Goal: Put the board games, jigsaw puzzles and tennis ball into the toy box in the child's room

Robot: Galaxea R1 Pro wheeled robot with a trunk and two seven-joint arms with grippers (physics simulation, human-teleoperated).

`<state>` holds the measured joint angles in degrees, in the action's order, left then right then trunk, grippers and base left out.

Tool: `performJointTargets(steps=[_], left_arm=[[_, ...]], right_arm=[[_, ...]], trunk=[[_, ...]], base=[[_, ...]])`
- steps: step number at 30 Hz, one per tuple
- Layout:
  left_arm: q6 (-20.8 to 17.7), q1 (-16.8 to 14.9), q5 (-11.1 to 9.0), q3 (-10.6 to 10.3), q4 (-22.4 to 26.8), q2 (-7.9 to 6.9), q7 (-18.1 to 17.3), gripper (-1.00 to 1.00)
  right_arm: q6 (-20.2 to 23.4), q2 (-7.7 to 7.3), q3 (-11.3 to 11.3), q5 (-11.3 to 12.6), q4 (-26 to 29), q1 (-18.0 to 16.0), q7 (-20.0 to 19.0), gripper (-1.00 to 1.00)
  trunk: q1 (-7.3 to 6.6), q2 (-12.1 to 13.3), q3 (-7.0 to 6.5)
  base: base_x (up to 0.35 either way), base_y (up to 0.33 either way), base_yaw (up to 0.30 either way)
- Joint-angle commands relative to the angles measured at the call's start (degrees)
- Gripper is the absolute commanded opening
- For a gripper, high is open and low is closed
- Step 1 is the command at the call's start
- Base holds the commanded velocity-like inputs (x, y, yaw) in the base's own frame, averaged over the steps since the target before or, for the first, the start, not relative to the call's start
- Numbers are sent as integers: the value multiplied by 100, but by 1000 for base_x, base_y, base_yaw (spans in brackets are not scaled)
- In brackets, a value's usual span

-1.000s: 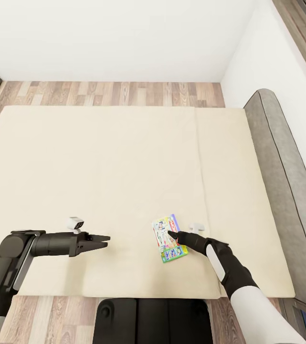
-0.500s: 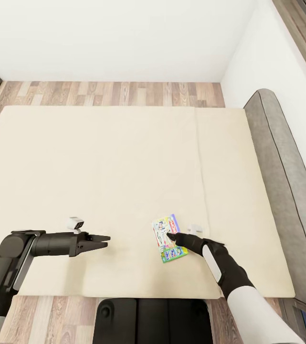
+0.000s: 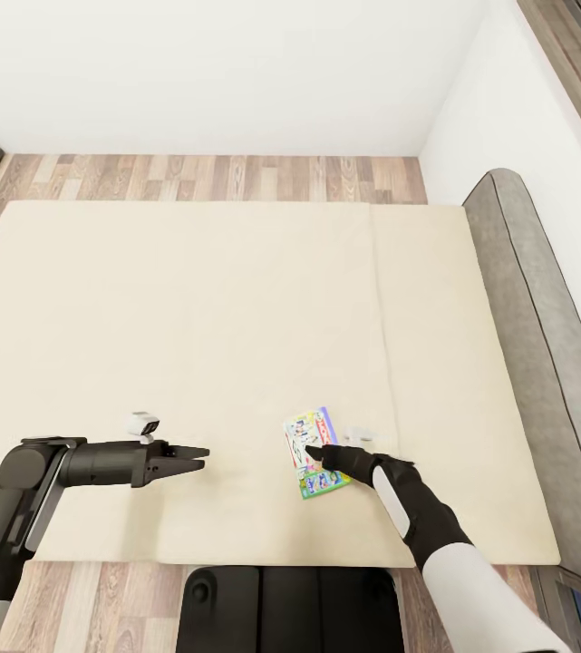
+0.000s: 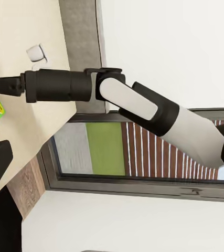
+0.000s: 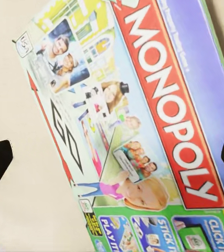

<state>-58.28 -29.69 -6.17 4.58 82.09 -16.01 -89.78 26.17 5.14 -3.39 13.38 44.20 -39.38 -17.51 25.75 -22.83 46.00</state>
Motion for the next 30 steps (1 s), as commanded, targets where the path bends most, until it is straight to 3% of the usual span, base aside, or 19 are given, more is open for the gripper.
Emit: performJointTargets(steps=[1, 30], left_arm=[[-61, -2, 2, -1, 1, -3, -22, 100], [-61, -2, 3, -4, 2, 0, -22, 100]], right_arm=[[36, 14, 0, 26, 6, -3, 1, 100], [47, 66, -4, 23, -166, -130, 61, 100]], trunk=[[3, -9, 6], [3, -9, 6]], base=[[0, 0, 0], [0, 0, 0]])
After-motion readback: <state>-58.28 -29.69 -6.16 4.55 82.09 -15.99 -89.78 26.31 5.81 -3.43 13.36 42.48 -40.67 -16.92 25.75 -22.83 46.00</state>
